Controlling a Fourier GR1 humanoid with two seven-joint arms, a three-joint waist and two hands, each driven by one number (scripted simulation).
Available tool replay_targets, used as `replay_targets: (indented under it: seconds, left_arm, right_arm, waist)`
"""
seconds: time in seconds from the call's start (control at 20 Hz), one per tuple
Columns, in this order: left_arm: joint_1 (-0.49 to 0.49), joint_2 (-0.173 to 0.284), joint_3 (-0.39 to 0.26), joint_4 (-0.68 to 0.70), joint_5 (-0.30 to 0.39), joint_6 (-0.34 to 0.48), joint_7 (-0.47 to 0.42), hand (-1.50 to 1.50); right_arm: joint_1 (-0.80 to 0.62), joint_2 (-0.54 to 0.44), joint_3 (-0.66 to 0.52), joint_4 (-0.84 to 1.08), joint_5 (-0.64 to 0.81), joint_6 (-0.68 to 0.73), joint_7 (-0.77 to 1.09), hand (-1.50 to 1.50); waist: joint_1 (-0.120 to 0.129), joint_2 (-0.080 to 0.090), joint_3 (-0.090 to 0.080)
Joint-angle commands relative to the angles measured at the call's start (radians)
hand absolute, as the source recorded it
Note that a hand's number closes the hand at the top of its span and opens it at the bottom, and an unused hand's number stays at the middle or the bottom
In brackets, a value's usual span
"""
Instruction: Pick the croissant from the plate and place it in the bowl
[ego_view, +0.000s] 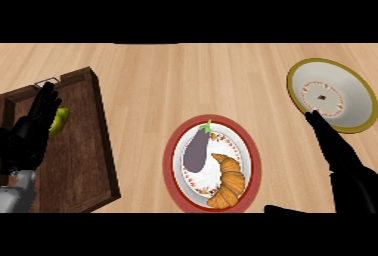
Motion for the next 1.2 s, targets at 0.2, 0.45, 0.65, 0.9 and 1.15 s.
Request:
replay_targets:
  seconds: [0.2, 0.45, 0.65, 0.9, 1.15]
  left_arm:
    - [-0.033, -0.032, -0.017, -0.006, -0.013, -0.001, 0.004, 0.0]
    - [-0.038, 0.008, 0.002, 0.001, -0.012, -0.032, 0.029, 0.0]
    - [-0.035, -0.032, -0.014, 0.025, -0.027, -0.025, -0.012, 0.0]
    - [-0.117, -0.055, -0.009, 0.068, -0.031, -0.01, 0.031, 0.0]
    - [-0.032, -0.04, 0.003, 0.019, -0.032, -0.023, -0.001, 0.0]
  right_arm:
    - [-0.128, 0.011, 0.002, 0.13, -0.224, 0.276, 0.179, -1.5]
    - [-0.201, 0.034, 0.006, 0.205, -0.368, 0.359, 0.251, -1.5]
    - [-0.263, 0.063, -0.002, 0.311, -0.499, 0.413, 0.242, -1.5]
    - [-0.302, 0.085, 0.031, 0.436, -0.613, 0.464, 0.232, -1.5]
    - [-0.332, 0.117, 0.095, 0.481, -0.674, 0.469, 0.316, -1.5]
  waist:
    - [0.033, 0.013, -0.001]
    - [0.039, 0.008, -0.001]
    - [0.034, 0.009, 0.0]
    - [0.016, 0.012, 0.001]
    - [0.029, 0.002, 0.001]
